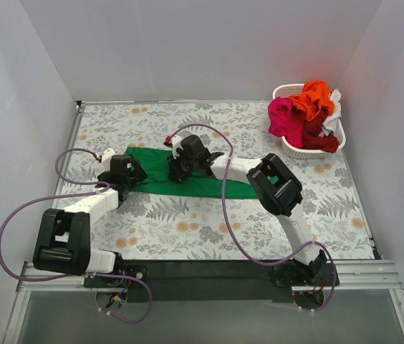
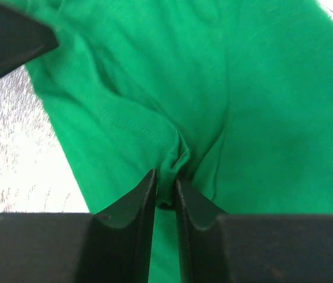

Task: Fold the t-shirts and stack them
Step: Fold the tshirt

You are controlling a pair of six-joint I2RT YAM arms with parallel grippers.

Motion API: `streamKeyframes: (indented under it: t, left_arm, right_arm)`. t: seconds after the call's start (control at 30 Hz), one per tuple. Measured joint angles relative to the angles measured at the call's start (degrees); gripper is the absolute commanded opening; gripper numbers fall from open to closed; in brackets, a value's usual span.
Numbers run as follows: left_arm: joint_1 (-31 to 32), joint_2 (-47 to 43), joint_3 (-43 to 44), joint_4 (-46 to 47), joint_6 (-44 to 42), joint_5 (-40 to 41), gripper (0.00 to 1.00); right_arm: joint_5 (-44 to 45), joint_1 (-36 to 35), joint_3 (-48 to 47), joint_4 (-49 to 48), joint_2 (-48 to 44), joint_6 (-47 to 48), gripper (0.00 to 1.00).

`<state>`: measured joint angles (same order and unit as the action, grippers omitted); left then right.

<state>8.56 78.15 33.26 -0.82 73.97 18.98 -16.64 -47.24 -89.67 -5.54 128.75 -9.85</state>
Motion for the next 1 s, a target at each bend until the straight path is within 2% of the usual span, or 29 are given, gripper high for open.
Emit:
streamKeyframes:
  t: [0.3,0.5,0.7,1.0]
  left_arm:
    - [-0.33,0.22,0.0,1.29,0.0,-0.07,0.86]
    - [-0.35,0.37,0.0,1.33,0.0,-0.09,0.86]
    - [-0.37,0.39,0.0,1.31,0.0,-0.09,0.86]
    - [-0.46,0.55,0.0,1.27,0.02,0.0,0.86]
  right_arm:
    - [1.55,-1.92,7.15,-3.37,-5.84,4.46,0.13]
    - [1.6,-2.71,9.77,-4.81,-6.51,6.97,0.18]
    - [1.95,-3.54,12.35,-5.22,-7.37,8.87,0.28]
    - [3.06,-4.42,17.31,-6.1,-12.37,11.26,0.32]
